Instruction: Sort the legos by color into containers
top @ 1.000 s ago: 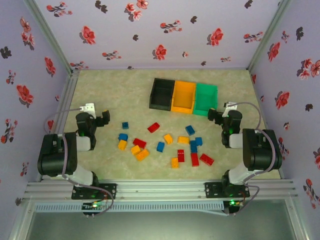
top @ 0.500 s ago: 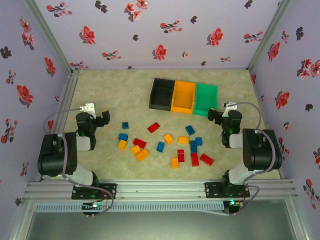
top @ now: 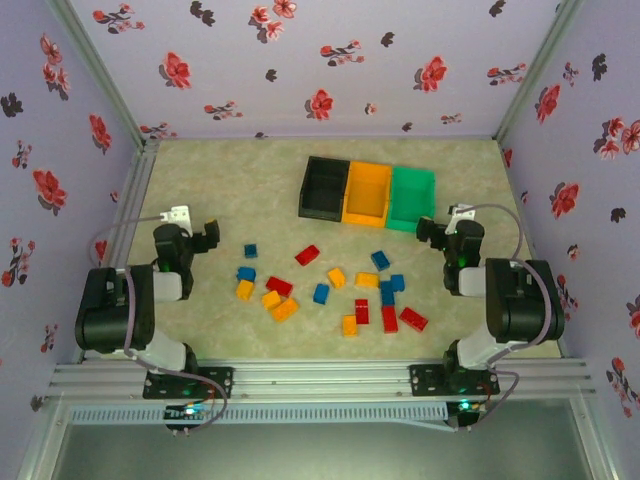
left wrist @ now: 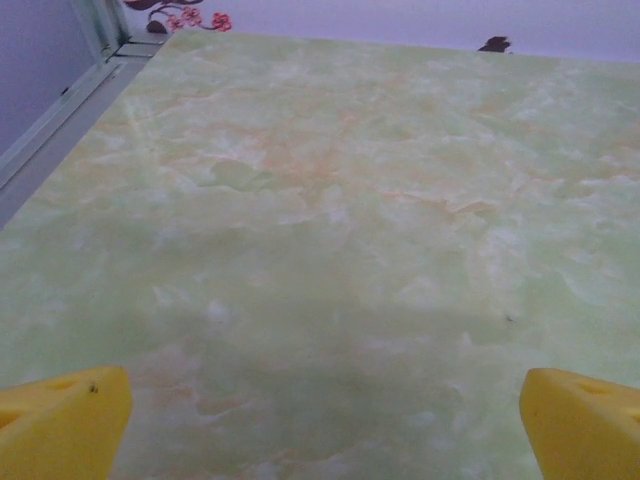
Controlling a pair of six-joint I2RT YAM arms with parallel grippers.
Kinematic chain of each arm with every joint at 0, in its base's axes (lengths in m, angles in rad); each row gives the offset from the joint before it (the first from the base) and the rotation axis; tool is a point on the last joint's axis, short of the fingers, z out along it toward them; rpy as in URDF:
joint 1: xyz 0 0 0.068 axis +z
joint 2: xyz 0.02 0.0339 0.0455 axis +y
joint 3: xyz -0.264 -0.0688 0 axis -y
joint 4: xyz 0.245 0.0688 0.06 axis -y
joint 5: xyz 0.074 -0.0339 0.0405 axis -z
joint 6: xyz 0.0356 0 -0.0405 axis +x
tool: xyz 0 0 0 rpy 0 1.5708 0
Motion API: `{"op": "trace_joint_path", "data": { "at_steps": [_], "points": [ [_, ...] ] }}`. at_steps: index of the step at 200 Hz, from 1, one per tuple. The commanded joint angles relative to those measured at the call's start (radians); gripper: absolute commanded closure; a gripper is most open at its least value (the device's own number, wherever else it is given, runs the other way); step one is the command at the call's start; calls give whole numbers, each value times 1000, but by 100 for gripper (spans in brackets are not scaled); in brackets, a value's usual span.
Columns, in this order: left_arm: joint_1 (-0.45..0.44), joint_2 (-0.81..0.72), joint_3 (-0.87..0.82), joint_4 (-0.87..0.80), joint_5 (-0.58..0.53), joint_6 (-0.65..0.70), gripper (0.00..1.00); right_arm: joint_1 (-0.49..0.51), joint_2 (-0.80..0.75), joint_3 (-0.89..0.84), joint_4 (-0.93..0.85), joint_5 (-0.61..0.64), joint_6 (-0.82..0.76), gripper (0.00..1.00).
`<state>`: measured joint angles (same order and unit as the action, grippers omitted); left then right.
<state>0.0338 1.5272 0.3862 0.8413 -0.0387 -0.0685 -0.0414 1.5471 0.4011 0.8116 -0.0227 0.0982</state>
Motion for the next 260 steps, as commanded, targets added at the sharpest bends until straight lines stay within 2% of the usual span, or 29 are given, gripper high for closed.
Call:
{"op": "trace_joint_path", "data": {
  "at_steps": [1, 18, 31, 42, 56, 75, 91, 113, 140, 166, 192, 227, 260],
  "points": [
    [-8, -101, 62, -149, -123, -7, 0, -2, -124, 109, -239, 65, 15, 1],
    [-27, -225, 123, -324, -192, -36, 0, 1, -236, 153, -355, 95, 15, 1],
    [-26, -316, 202, -496, -232, -169, 0, 7, -341, 177, -421, 148, 44, 1],
    [-30, -361, 316, -707, -234, -247, 0, 11, -416, 234, -561, 207, 123, 1],
    [-62, -390, 456, -939, -238, -286, 0, 21, -472, 334, -757, 208, 160, 1],
    [-176, -440, 556, -1058, -331, -268, 0, 99, -506, 450, -951, 280, 152, 1],
    [-254, -472, 616, -1123, -333, -289, 0, 181, -534, 506, -1033, 329, 144, 1],
    [-319, -444, 749, -1350, -327, -343, 0, 263, -549, 571, -1138, 351, 159, 1],
    [-370, -413, 824, -1596, -327, -426, 0, 311, -519, 655, -1298, 297, 152, 1],
    [-402, -378, 813, -1782, -326, -520, 0, 354, -477, 699, -1413, 234, 151, 1],
    [-430, -327, 740, -1821, -296, -575, 0, 425, -436, 700, -1471, 248, 180, 1],
    [-430, -179, 675, -1706, -98, -535, 7, 520, -354, 698, -1477, 266, 242, 8],
    [-431, -50, 682, -1664, -74, -521, 14, 576, -324, 692, -1471, 268, 291, 12]
  ]
}}
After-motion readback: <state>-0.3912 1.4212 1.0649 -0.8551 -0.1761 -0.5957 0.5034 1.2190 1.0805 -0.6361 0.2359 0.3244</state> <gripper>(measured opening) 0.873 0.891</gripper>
